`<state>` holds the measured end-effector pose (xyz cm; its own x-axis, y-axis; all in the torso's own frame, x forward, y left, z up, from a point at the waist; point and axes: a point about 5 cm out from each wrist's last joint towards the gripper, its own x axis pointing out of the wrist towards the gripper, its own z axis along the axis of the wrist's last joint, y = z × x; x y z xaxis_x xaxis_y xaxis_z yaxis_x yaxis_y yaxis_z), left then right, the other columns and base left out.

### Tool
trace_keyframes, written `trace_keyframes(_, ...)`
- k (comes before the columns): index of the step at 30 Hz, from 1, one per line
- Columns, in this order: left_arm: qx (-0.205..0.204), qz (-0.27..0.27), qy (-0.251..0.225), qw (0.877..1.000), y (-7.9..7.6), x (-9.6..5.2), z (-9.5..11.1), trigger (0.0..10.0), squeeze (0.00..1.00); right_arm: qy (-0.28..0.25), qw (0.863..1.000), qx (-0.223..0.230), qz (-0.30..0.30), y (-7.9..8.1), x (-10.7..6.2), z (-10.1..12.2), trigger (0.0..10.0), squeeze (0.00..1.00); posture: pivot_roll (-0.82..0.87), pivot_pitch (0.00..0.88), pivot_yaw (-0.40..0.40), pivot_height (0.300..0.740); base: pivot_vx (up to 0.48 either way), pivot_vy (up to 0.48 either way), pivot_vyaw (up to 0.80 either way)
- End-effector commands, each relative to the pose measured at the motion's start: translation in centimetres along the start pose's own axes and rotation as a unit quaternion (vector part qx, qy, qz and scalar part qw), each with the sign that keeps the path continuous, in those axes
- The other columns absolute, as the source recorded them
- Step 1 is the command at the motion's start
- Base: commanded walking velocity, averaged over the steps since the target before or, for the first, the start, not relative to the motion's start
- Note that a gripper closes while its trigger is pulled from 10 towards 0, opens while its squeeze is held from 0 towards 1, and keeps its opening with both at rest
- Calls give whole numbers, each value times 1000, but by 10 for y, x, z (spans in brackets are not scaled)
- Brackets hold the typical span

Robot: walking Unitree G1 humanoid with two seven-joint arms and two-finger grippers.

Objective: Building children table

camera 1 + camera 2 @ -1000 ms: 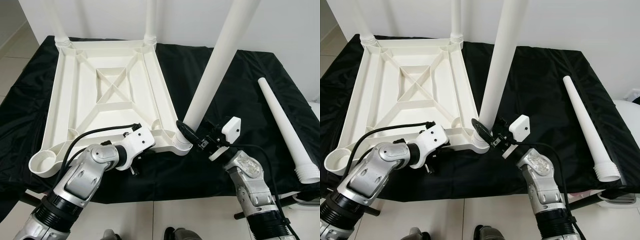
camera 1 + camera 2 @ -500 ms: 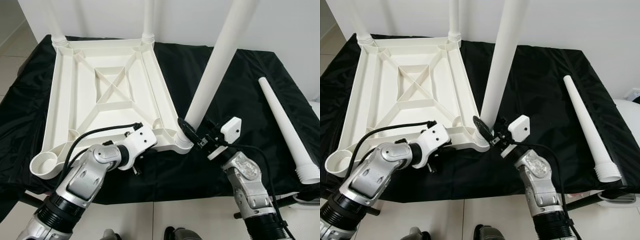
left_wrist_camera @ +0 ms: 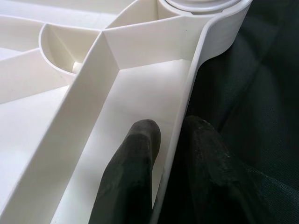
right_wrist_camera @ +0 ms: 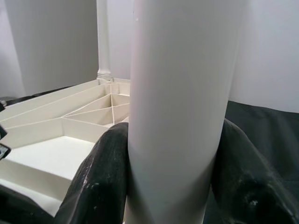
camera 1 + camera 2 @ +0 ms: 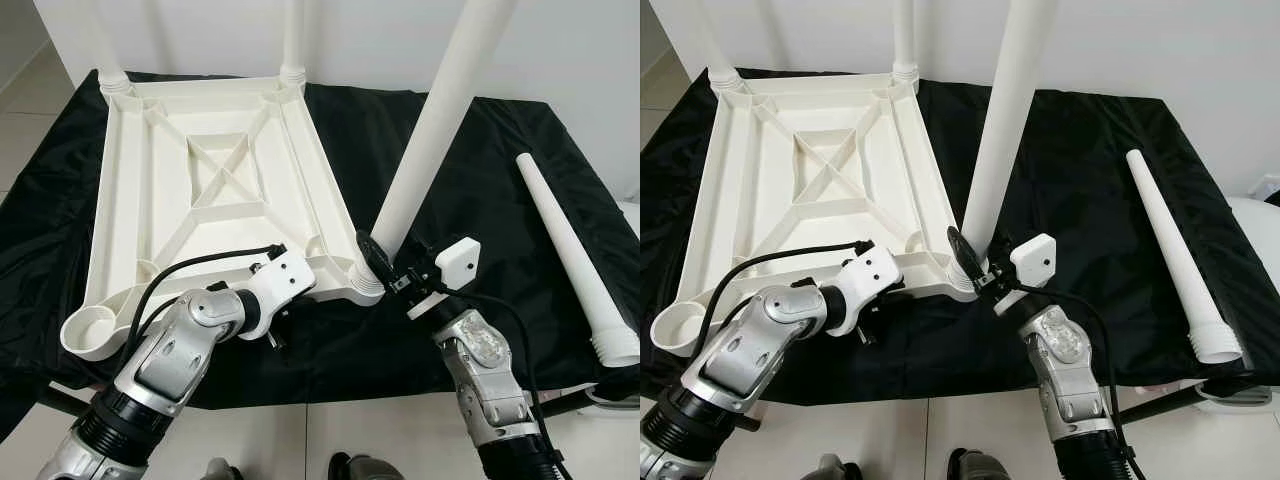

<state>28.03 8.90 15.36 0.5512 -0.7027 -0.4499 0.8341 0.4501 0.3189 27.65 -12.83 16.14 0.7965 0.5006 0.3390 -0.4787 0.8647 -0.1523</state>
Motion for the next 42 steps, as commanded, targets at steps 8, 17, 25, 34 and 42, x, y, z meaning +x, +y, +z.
trace_keyframes(8, 21, -3, -49, 999, -1, -7, 23, 10000, 0, 123, 987, -2, -105, -12, -26, -40, 10000, 0, -47, 142, -10, 740, 0, 0, 0)
trace_keyframes(17, 17, -1, -53, 998, -2, -5, 26, 10000, 0, 113, 986, -15, -121, -9, -22, -36, 10000, 0, -49, 141, -12, 740, 0, 0, 0)
trace_keyframes(25, 14, 2, -57, 998, -1, -5, 28, 10000, 0, 107, 986, -30, -127, -2, -21, -33, 10000, 0, -50, 140, -14, 740, 0, 0, 0)
trace_keyframes(34, 13, 8, -61, 998, 1, -4, 29, 10000, 0, 110, 979, -35, -169, 3, -22, -33, 10000, 0, -49, 134, -16, 740, 0, 0, 0)
trace_keyframes(42, 15, 6, -62, 998, 0, -4, 31, 10000, 0, 116, 966, -47, -228, -1, -23, -33, 10000, 0, -48, 127, -14, 740, 0, 0, 0)
